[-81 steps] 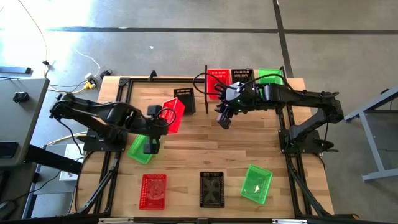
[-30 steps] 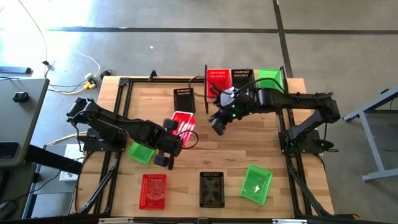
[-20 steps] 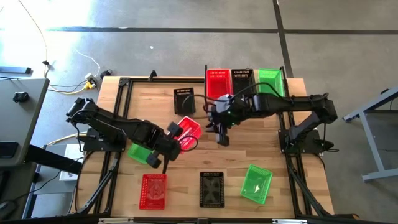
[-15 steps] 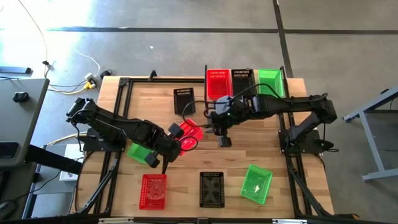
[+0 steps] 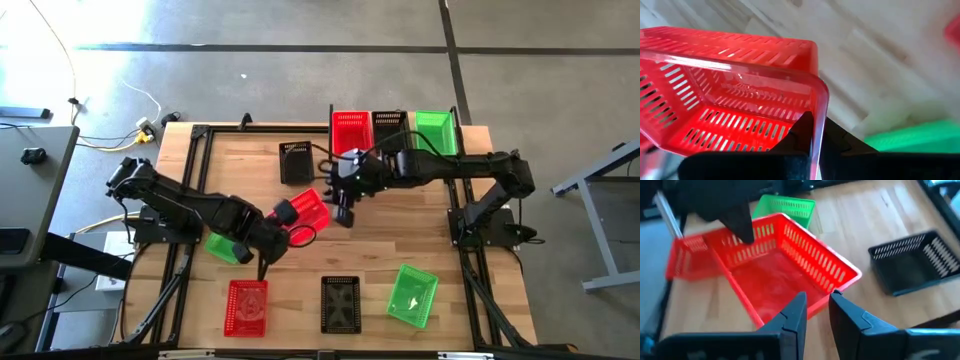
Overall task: Stack baskets on shelf by color
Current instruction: Stack the top red bin on top of the red bin on the shelf
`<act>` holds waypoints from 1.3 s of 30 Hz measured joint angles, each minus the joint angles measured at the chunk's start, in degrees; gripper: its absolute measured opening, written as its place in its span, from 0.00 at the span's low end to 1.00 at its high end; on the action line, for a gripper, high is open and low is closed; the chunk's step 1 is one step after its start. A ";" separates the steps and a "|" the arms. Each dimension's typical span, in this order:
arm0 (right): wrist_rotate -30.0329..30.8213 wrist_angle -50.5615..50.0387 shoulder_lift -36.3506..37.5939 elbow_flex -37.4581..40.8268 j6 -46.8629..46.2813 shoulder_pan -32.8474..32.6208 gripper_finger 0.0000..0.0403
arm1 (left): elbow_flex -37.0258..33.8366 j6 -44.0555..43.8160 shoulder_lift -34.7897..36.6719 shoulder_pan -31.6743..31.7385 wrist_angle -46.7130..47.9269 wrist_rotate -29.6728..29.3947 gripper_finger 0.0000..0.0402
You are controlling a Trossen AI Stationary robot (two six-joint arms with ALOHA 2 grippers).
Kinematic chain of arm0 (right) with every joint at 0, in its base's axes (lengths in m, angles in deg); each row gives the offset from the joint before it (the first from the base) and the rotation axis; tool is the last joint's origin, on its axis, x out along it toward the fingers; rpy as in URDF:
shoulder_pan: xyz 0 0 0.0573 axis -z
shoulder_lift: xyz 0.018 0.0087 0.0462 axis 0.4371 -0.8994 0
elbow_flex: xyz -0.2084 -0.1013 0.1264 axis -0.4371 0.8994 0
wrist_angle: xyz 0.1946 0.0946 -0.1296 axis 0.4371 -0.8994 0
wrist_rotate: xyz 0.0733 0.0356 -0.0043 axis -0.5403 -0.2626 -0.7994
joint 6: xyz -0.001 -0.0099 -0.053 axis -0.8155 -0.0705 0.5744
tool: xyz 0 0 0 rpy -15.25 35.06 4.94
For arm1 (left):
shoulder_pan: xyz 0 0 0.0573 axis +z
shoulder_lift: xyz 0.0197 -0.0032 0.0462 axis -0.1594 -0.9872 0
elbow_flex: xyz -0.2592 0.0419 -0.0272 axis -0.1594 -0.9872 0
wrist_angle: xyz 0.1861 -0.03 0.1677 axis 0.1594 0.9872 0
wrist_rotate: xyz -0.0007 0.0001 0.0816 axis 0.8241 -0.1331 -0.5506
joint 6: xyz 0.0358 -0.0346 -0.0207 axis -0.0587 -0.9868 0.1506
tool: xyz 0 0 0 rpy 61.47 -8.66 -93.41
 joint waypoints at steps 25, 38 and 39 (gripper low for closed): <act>-2.98 0.82 -2.98 -0.02 -24.25 2.92 0.38 | 0.00 13.22 -0.02 0.30 6.28 -14.36 0.00; 0.60 -0.66 -4.94 -0.02 -30.78 2.92 0.09 | 0.00 14.43 -0.04 0.32 6.30 -16.63 0.00; 1.43 -0.66 -4.94 -0.02 -30.95 2.92 0.05 | 0.00 14.23 -0.04 0.32 6.17 -17.14 0.00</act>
